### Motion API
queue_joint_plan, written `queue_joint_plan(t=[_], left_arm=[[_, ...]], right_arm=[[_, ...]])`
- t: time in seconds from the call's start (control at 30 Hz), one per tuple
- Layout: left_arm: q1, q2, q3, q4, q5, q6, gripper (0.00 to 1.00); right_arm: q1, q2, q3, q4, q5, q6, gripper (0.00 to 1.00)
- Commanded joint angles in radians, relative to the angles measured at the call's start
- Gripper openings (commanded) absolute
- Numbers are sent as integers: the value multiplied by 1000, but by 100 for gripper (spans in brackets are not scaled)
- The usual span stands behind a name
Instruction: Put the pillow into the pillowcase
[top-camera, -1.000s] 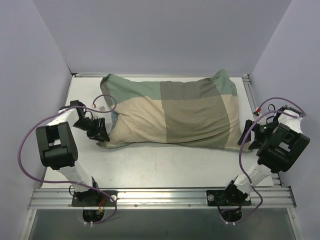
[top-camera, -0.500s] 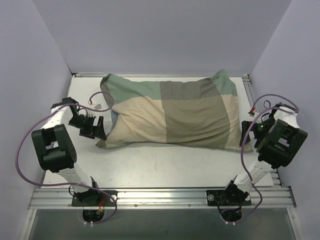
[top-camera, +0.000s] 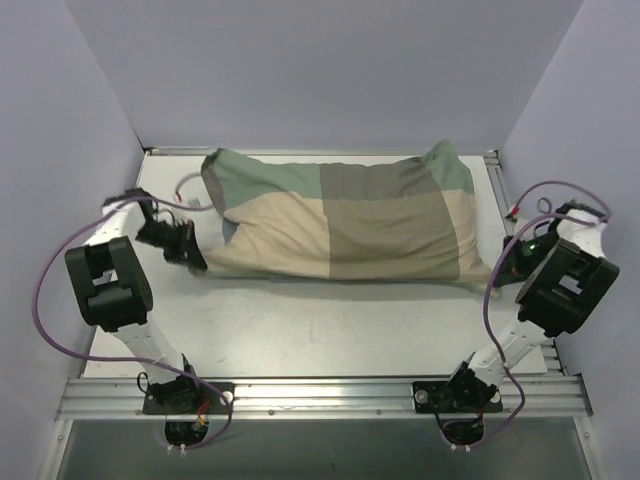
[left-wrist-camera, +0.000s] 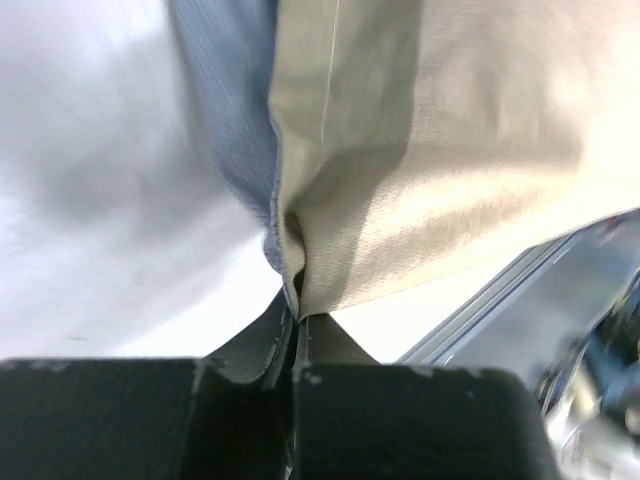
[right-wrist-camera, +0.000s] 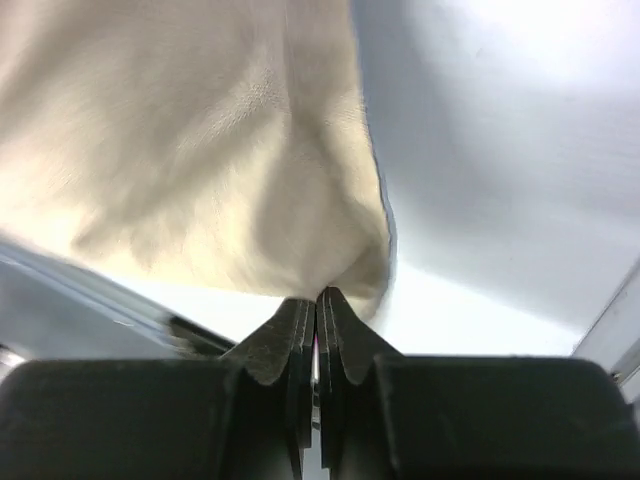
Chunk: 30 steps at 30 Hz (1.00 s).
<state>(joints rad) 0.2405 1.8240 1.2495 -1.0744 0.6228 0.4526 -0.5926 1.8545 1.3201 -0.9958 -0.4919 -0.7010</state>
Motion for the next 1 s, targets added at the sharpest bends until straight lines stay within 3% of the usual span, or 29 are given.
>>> queue_joint_plan(t=[0.0,0.1,0.23,0.27,0.33,0.4,0.43,0.47,0.5,0.6,0.63,0.7,0.83,0.97], left_arm=[[153,-123,311,-12,149,-103,0],[177,-144,552,-9,209,-179,0],[168,-154,787,11,253,-276,0],[168,-166,842,20,309,-326,0],[157,-193,925,123,328,-411,0],[143,-232,912,177,333,-502,0],[132,-242,859,176,342,-503,0],[129,-273,816,168,339,-480,0],[129,-291,765,166,313,-468,0],[131,-359,553,160,275,-393,0],[132,-376,507,160,266,-375,0],[129,-413,386,160,246,-325,0],[131,-428,265,148,221,-270,0],[129,-402,243,114,226,-249,0]], right_arm=[[-130,-132,232,-203,-205,11,0],[-200,-127,594,-317,-350,81,0],[-210,-104,850,-421,-555,171,0],[-217,-104,990,-423,-600,278,0],[-222,-126,1077,-350,-703,424,0],[-195,-203,995,-200,-683,542,0],[-165,-228,948,-202,-638,497,13],[-127,-250,897,-281,-490,418,31],[-22,-293,731,-315,-417,252,69],[78,-391,328,-320,-264,184,88],[120,-414,227,-302,-261,190,100],[175,-475,14,-222,-205,204,100],[322,-561,-239,46,-55,265,100],[376,-549,-357,277,16,227,100]])
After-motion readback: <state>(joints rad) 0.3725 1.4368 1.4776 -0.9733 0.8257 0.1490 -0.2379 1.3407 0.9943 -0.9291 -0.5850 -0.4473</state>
